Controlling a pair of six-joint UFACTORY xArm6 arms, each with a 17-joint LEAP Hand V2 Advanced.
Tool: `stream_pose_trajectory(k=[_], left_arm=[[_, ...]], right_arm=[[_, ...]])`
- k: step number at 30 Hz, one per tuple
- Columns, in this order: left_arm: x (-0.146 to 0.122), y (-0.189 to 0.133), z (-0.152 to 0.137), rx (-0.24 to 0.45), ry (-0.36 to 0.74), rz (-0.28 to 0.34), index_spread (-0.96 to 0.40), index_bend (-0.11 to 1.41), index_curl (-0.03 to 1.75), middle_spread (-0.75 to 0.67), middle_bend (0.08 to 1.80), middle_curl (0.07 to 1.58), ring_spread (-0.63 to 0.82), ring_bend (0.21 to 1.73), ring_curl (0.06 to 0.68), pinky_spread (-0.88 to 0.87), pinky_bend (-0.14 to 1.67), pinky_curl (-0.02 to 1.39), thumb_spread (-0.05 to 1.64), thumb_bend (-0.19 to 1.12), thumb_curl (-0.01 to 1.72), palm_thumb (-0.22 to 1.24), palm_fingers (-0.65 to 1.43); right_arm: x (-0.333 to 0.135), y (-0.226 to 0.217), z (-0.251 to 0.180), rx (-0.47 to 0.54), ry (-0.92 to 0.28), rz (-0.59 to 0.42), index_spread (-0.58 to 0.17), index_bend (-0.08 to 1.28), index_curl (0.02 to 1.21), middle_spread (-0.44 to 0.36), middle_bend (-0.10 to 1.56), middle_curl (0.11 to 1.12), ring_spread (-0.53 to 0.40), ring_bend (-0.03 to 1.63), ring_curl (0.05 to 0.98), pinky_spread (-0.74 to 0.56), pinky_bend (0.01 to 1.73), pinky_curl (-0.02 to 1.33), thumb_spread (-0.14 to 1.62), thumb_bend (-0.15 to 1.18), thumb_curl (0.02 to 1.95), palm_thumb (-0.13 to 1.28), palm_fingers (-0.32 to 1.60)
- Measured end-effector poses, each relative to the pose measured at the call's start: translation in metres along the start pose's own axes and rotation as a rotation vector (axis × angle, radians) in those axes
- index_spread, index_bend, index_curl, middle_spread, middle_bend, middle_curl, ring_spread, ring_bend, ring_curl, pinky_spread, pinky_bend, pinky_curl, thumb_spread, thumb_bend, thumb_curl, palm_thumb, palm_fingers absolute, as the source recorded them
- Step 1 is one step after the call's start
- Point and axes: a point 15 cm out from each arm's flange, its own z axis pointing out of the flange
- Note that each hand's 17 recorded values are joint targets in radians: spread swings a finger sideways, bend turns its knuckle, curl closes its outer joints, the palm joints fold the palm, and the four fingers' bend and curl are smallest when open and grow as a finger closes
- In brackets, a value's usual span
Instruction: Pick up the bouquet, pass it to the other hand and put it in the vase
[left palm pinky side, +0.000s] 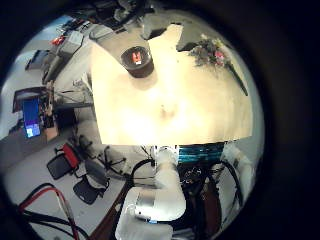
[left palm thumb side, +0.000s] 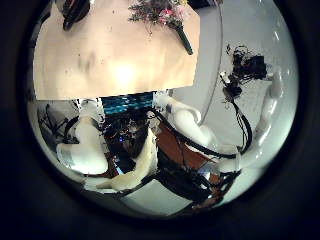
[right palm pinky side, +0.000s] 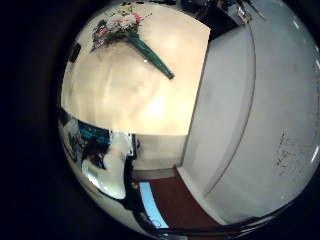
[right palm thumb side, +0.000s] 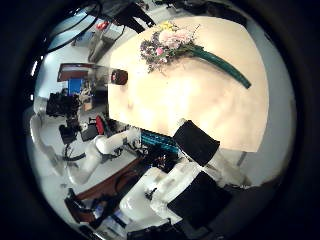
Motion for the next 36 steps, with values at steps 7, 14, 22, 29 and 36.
stream_pose_trajectory(k=[7, 14, 22, 29, 36], left_arm=[[0.001, -0.005, 0.0, -0.006, 0.004, 0.019, 0.02, 0.15, 0.27, 0.47, 0.19, 0.32, 0.6, 0.53, 0.217, 0.58, 0.28, 0.32, 1.07, -0.02, 0.32, 0.33, -0.01], [0.01, 0.003, 0.008, -0.032, -0.003, 0.086, 0.02, 0.16, 0.27, 0.47, 0.19, 0.32, 0.6, 0.53, 0.216, 0.58, 0.28, 0.32, 1.07, -0.02, 0.32, 0.33, -0.01], [0.026, 0.015, 0.019, -0.072, -0.027, 0.262, 0.02, 0.16, 0.28, 0.47, 0.19, 0.32, 0.6, 0.52, 0.213, 0.58, 0.27, 0.32, 1.08, -0.02, 0.32, 0.33, 0.0], [0.023, 0.013, 0.028, -0.098, -0.024, 0.354, 0.02, 0.16, 0.29, 0.47, 0.2, 0.32, 0.6, 0.52, 0.21, 0.58, 0.27, 0.31, 1.09, -0.02, 0.32, 0.33, 0.01], [0.021, 0.01, 0.042, -0.12, -0.005, 0.381, 0.02, 0.16, 0.29, 0.47, 0.2, 0.32, 0.6, 0.52, 0.209, 0.58, 0.27, 0.31, 1.09, -0.02, 0.31, 0.33, 0.01]], right_arm=[[-0.005, 0.0, -0.005, 0.005, 0.003, -0.011, -0.447, 0.17, 0.3, -0.084, 0.2, 0.35, 0.067, 0.47, 0.188, 0.39, 0.39, 0.22, 1.24, -0.02, 0.37, 0.56, 0.3], [-0.009, 0.001, -0.003, 0.006, -0.011, -0.003, -0.444, 0.17, 0.3, -0.082, 0.21, 0.35, 0.05, 0.47, 0.189, 0.4, 0.37, 0.22, 1.25, -0.02, 0.36, 0.55, 0.34], [0.005, -0.005, 0.012, -0.033, -0.053, 0.079, -0.438, 0.16, 0.29, -0.086, 0.24, 0.36, 0.005, 0.51, 0.197, 0.4, 0.4, 0.22, 1.25, -0.02, 0.36, 0.55, 0.41], [0.076, -0.02, 0.018, -0.021, -0.162, 0.293, -0.425, 0.16, 0.28, -0.085, 0.27, 0.37, -0.029, 0.56, 0.205, 0.38, 0.41, 0.22, 1.24, -0.01, 0.37, 0.59, 0.43], [0.126, -0.051, 0.059, -0.08, -0.271, 0.387, -0.369, 0.16, 0.27, -0.063, 0.28, 0.37, -0.061, 0.62, 0.218, 0.31, 0.42, 0.22, 1.17, -0.02, 0.38, 0.63, 0.41]])
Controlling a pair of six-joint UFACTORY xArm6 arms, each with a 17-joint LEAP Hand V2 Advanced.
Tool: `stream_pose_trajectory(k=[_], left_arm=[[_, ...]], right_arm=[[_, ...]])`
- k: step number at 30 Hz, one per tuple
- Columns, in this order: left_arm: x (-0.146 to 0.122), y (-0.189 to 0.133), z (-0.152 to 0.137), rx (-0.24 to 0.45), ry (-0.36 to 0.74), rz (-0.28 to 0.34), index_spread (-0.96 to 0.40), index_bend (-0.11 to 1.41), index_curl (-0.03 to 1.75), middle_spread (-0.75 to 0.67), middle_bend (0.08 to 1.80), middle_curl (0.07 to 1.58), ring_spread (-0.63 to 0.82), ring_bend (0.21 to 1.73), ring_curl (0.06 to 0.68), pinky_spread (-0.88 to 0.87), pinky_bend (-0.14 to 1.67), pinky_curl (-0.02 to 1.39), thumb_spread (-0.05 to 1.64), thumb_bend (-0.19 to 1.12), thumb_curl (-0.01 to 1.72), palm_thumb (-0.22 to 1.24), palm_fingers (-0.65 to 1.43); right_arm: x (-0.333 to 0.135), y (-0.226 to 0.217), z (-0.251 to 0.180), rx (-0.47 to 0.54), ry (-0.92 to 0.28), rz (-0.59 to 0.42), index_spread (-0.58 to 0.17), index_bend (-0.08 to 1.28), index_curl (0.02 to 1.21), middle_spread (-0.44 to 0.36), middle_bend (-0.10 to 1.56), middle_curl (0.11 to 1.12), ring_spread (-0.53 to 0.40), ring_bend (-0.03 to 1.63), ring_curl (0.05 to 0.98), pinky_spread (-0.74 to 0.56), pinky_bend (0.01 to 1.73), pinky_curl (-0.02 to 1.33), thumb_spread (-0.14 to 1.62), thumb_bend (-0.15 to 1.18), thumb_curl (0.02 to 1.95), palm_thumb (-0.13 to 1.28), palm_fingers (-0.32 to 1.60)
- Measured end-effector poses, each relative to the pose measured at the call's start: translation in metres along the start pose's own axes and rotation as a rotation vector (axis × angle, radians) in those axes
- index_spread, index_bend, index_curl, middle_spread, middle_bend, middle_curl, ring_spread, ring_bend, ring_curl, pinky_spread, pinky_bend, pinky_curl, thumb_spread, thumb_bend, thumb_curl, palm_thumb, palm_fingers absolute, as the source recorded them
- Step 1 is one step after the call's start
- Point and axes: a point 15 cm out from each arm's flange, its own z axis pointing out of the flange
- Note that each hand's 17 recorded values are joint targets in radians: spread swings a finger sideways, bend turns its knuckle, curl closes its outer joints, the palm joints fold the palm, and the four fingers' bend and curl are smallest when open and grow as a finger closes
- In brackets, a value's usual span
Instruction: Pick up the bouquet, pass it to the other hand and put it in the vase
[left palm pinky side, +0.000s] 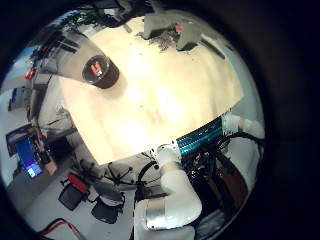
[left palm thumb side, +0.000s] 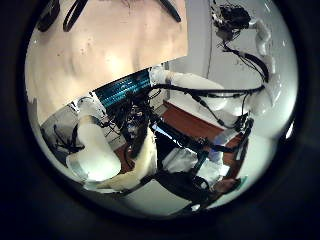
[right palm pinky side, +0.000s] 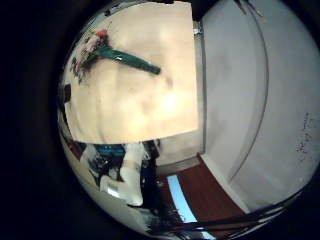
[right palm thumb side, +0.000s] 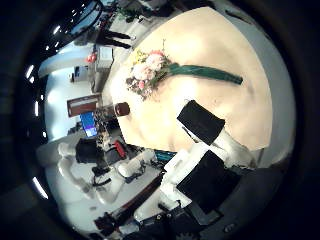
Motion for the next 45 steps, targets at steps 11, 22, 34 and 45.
stream_pose_trajectory(k=[11, 22, 34, 45], left_arm=[[0.001, -0.004, 0.001, -0.003, 0.011, -0.019, 0.03, 0.16, 0.3, 0.46, 0.19, 0.32, 0.6, 0.51, 0.207, 0.58, 0.26, 0.31, 1.1, -0.02, 0.32, 0.33, 0.01], [0.006, -0.008, -0.002, -0.01, 0.01, -0.023, 0.03, 0.16, 0.3, 0.46, 0.19, 0.32, 0.6, 0.52, 0.209, 0.58, 0.26, 0.31, 1.1, -0.02, 0.32, 0.33, 0.01], [0.009, -0.012, 0.004, -0.03, 0.022, -0.029, 0.03, 0.16, 0.3, 0.46, 0.2, 0.32, 0.6, 0.52, 0.21, 0.58, 0.26, 0.31, 1.11, -0.02, 0.32, 0.33, 0.01], [0.009, -0.013, 0.002, -0.032, 0.023, -0.029, 0.03, 0.16, 0.3, 0.46, 0.2, 0.32, 0.6, 0.52, 0.211, 0.58, 0.26, 0.31, 1.11, -0.02, 0.32, 0.33, 0.01]], right_arm=[[0.028, -0.095, 0.083, 0.035, 0.002, 0.027, -0.311, 0.16, 0.28, -0.048, 0.29, 0.38, -0.081, 0.7, 0.241, 0.23, 0.44, 0.21, 1.09, -0.01, 0.41, 0.7, 0.4], [0.027, -0.115, 0.128, -0.01, 0.019, 0.009, -0.292, 0.17, 0.29, -0.047, 0.29, 0.39, -0.086, 0.72, 0.248, 0.22, 0.49, 0.22, 1.04, -0.02, 0.43, 0.74, 0.34], [0.045, -0.113, 0.169, -0.035, 0.049, 0.012, -0.286, 0.17, 0.3, -0.048, 0.3, 0.39, -0.095, 0.75, 0.26, 0.18, 0.52, 0.21, 1.02, -0.02, 0.44, 0.77, 0.36], [0.047, -0.105, 0.197, -0.06, 0.075, 0.006, -0.287, 0.17, 0.31, -0.068, 0.32, 0.4, -0.129, 0.81, 0.28, 0.14, 0.56, 0.2, 1.01, -0.02, 0.45, 0.79, 0.4]])
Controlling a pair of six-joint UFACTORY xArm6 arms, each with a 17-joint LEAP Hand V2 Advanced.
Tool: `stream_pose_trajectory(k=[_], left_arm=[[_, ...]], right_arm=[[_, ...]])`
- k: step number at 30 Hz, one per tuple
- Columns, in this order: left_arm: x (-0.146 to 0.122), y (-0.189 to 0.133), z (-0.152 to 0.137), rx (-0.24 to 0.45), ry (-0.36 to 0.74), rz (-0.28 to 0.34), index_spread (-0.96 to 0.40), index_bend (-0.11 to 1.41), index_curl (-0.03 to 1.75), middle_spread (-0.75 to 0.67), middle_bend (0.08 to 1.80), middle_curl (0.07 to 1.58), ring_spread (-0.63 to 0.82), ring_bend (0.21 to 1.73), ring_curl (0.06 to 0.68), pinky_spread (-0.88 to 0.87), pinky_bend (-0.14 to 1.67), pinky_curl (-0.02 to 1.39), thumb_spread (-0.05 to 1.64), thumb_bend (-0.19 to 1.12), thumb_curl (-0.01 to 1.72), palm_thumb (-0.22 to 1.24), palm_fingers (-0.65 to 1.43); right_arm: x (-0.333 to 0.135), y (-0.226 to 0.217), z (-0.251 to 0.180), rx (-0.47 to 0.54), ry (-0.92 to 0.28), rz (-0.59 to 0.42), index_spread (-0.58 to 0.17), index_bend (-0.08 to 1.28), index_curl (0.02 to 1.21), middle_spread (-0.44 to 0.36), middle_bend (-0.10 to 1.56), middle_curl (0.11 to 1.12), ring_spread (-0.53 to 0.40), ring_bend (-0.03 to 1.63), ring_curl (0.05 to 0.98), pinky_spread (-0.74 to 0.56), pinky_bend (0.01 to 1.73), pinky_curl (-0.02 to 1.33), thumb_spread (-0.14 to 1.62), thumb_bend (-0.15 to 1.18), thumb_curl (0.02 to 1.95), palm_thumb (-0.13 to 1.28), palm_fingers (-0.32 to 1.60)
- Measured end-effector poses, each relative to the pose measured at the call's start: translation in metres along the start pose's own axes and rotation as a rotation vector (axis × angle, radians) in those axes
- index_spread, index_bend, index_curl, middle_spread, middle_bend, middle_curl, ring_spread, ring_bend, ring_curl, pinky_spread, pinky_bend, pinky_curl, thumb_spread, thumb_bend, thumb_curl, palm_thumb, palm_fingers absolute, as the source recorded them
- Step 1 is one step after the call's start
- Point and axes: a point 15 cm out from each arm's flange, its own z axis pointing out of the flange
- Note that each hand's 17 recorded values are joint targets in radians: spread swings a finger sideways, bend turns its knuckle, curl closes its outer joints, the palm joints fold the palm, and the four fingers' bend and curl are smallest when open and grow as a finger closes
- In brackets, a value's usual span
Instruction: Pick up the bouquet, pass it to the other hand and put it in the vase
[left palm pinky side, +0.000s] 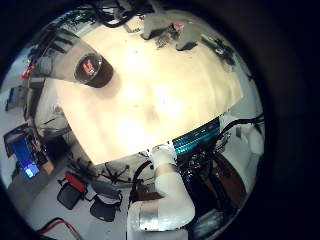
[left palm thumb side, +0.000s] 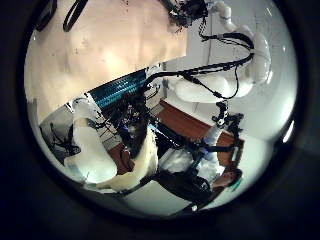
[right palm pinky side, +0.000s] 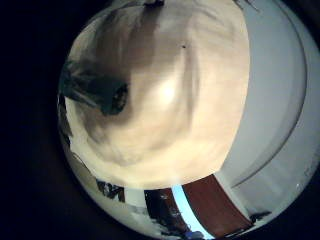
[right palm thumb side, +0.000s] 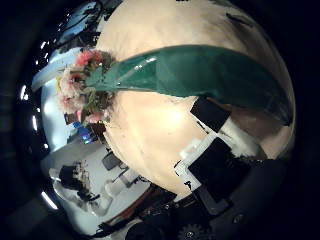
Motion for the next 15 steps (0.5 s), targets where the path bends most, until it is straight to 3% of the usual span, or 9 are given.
stream_pose_trajectory(k=[3, 5, 6, 8, 10, 11, 15], left_arm=[[0.001, 0.0, 0.001, -0.004, 0.0, 0.002, 0.03, 0.16, 0.3, 0.46, 0.2, 0.32, 0.6, 0.52, 0.212, 0.58, 0.26, 0.31, 1.11, -0.02, 0.32, 0.33, 0.01], [0.001, 0.001, 0.002, -0.007, 0.001, 0.002, 0.03, 0.16, 0.3, 0.46, 0.2, 0.32, 0.6, 0.52, 0.212, 0.58, 0.26, 0.31, 1.11, -0.02, 0.32, 0.33, 0.01], [0.001, 0.001, 0.002, -0.007, 0.001, 0.002, 0.03, 0.16, 0.3, 0.46, 0.2, 0.32, 0.6, 0.52, 0.212, 0.58, 0.26, 0.31, 1.11, -0.02, 0.32, 0.33, 0.01], [0.0, 0.001, 0.002, -0.008, 0.002, 0.001, 0.03, 0.16, 0.3, 0.46, 0.2, 0.32, 0.6, 0.52, 0.212, 0.58, 0.26, 0.31, 1.11, -0.02, 0.32, 0.33, 0.01], [0.0, 0.0, 0.002, -0.007, 0.001, 0.001, 0.03, 0.16, 0.3, 0.46, 0.2, 0.32, 0.6, 0.52, 0.212, 0.57, 0.26, 0.31, 1.11, -0.02, 0.32, 0.33, 0.01], [0.0, 0.001, 0.002, -0.008, 0.002, 0.001, 0.03, 0.16, 0.3, 0.46, 0.2, 0.32, 0.6, 0.52, 0.212, 0.57, 0.26, 0.31, 1.11, -0.02, 0.32, 0.33, 0.01], [0.0, 0.001, 0.003, -0.009, 0.002, 0.002, 0.03, 0.16, 0.3, 0.46, 0.2, 0.32, 0.6, 0.51, 0.211, 0.57, 0.26, 0.31, 1.11, -0.02, 0.31, 0.33, 0.01]], right_arm=[[0.0, 0.0, 0.001, 0.0, 0.001, 0.001, -0.281, 0.17, 0.31, -0.088, 0.35, 0.42, -0.158, 0.86, 0.29, 0.1, 0.58, 0.19, 1.0, -0.01, 0.46, 0.83, 0.48], [-0.001, -0.004, -0.001, 0.015, 0.008, -0.004, -0.292, 0.16, 0.3, -0.123, 0.41, 0.44, -0.202, 0.94, 0.307, -0.04, 0.73, 0.21, 1.0, -0.01, 0.46, 0.85, 0.74], [-0.002, -0.006, -0.003, 0.027, 0.014, -0.007, -0.3, 0.15, 0.29, -0.138, 0.43, 0.45, -0.217, 0.95, 0.308, -0.1, 0.77, 0.2, 0.99, -0.01, 0.47, 0.86, 0.78], [-0.002, -0.007, -0.003, 0.041, 0.029, -0.014, -0.338, 0.21, 0.31, -0.172, 0.5, 0.48, -0.247, 1.02, 0.344, -0.24, 0.9, 0.25, 0.98, -0.01, 0.48, 0.89, 1.07], [-0.003, -0.009, -0.006, 0.057, 0.046, -0.023, -0.367, 0.27, 0.36, -0.193, 0.6, 0.54, -0.247, 1.05, 0.378, -0.33, 0.95, 0.28, 0.97, -0.01, 0.48, 0.91, 1.2], [-0.004, -0.009, -0.008, 0.061, 0.052, -0.026, -0.383, 0.36, 0.41, -0.197, 0.67, 0.57, -0.243, 1.07, 0.398, -0.34, 0.99, 0.31, 0.97, -0.01, 0.49, 0.93, 1.34], [-0.005, -0.01, -0.022, 0.092, 0.062, -0.028, -0.412, 0.65, 0.55, -0.205, 0.88, 0.68, -0.233, 1.16, 0.461, -0.31, 1.15, 0.39, 0.95, -0.01, 0.51, 0.97, 1.36]])
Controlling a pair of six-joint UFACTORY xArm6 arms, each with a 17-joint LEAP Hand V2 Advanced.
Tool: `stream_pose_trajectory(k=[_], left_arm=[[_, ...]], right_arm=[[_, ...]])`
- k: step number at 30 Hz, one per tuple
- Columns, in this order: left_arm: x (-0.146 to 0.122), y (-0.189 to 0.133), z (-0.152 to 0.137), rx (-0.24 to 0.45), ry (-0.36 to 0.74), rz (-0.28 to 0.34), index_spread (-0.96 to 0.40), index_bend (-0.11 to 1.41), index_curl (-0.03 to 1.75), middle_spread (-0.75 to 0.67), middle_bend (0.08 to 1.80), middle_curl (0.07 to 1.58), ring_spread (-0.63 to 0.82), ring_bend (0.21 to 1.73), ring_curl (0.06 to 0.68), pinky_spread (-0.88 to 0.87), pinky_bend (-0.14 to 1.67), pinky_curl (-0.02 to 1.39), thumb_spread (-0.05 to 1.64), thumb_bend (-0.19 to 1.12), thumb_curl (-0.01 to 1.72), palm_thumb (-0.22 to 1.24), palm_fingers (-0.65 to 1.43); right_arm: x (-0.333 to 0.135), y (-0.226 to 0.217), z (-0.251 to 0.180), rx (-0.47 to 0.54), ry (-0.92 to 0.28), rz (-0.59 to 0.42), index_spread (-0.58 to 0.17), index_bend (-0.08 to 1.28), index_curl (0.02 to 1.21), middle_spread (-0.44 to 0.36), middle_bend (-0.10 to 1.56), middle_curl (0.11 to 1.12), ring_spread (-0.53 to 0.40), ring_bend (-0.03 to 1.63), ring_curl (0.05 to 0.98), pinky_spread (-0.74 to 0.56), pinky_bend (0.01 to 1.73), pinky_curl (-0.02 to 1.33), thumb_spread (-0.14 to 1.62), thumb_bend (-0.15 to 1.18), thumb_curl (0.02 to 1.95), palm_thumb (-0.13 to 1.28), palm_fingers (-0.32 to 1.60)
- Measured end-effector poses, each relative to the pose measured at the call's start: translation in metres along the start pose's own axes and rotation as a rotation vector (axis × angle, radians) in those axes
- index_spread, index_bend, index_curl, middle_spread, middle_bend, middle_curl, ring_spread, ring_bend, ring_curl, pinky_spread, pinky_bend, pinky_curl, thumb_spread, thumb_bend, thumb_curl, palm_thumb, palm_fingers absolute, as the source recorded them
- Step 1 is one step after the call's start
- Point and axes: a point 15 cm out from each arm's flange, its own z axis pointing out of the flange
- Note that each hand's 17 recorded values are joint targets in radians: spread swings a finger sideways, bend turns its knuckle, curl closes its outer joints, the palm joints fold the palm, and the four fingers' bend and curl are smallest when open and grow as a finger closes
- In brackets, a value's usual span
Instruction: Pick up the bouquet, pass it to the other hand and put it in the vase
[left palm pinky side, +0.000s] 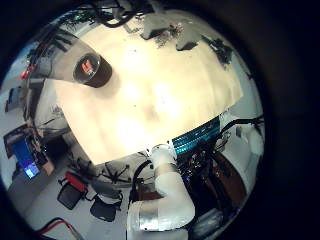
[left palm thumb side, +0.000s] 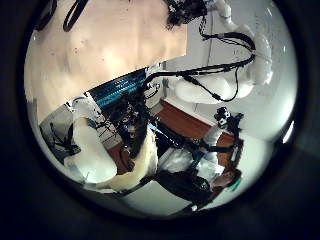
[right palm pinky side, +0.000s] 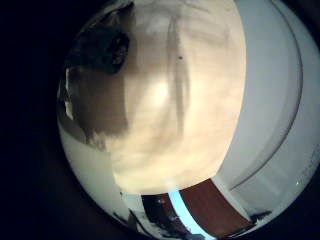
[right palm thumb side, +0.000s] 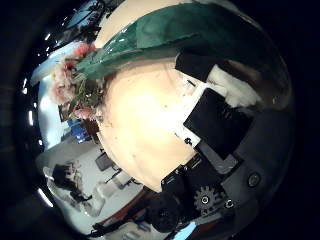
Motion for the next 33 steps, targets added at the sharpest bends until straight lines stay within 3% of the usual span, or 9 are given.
stream_pose_trajectory(k=[6, 13, 16, 23, 30, 33], left_arm=[[0.0, 0.0, 0.0, 0.001, -0.001, 0.0, 0.03, 0.16, 0.3, 0.46, 0.19, 0.32, 0.6, 0.51, 0.209, 0.57, 0.26, 0.31, 1.11, -0.02, 0.31, 0.33, 0.01], [-0.001, -0.004, -0.003, 0.014, -0.002, 0.002, 0.03, 0.16, 0.3, 0.46, 0.19, 0.32, 0.6, 0.51, 0.208, 0.57, 0.26, 0.31, 1.11, -0.02, 0.31, 0.33, 0.01], [-0.002, -0.008, -0.005, 0.031, -0.004, 0.0, 0.03, 0.16, 0.3, 0.46, 0.19, 0.32, 0.6, 0.51, 0.208, 0.57, 0.26, 0.31, 1.11, -0.02, 0.31, 0.33, 0.02], [-0.001, -0.023, -0.022, 0.1, 0.054, -0.009, 0.04, 0.17, 0.31, 0.45, 0.2, 0.32, 0.59, 0.51, 0.207, 0.56, 0.24, 0.31, 1.11, -0.02, 0.31, 0.33, 0.06], [0.016, -0.04, -0.048, 0.211, 0.262, 0.015, 0.05, 0.17, 0.31, 0.41, 0.21, 0.33, 0.57, 0.51, 0.208, 0.54, 0.23, 0.31, 1.11, -0.02, 0.31, 0.33, 0.12], [0.025, -0.049, -0.067, 0.28, 0.367, 0.039, 0.07, 0.17, 0.31, 0.4, 0.2, 0.34, 0.56, 0.51, 0.207, 0.54, 0.22, 0.31, 1.11, -0.03, 0.31, 0.31, 0.13]], right_arm=[[0.004, 0.004, -0.048, 0.116, 0.018, 0.0, -0.365, 0.99, 0.74, -0.192, 1.16, 0.79, -0.223, 1.33, 0.554, -0.24, 1.34, 0.5, 0.93, 0.05, 0.6, 1.14, 1.25], [-0.016, 0.034, -0.141, 0.284, 0.044, -0.052, -0.3, 1.12, 0.83, -0.152, 1.29, 0.82, -0.205, 1.42, 0.619, -0.19, 1.4, 0.59, 0.9, 0.08, 0.69, 1.2, 1.17], [-0.037, 0.051, -0.174, 0.345, 0.001, -0.093, -0.279, 1.14, 0.84, -0.14, 1.32, 0.82, -0.2, 1.44, 0.636, -0.18, 1.41, 0.62, 0.89, 0.07, 0.73, 1.19, 1.15], [-0.094, 0.09, -0.246, 0.495, -0.265, -0.169, -0.245, 1.18, 0.86, -0.122, 1.36, 0.8, -0.189, 1.47, 0.656, -0.16, 1.39, 0.67, 0.87, 0.05, 0.82, 1.18, 1.14], [-0.128, 0.128, -0.342, 0.734, -0.606, -0.205, -0.225, 1.19, 0.86, -0.113, 1.37, 0.78, -0.182, 1.48, 0.663, -0.15, 1.35, 0.72, 0.85, 0.04, 0.9, 1.17, 1.14], [-0.142, 0.147, -0.366, 0.773, -0.781, -0.244, -0.22, 1.19, 0.85, -0.111, 1.37, 0.77, -0.18, 1.48, 0.665, -0.15, 1.33, 0.74, 0.84, 0.03, 0.93, 1.17, 1.14]])
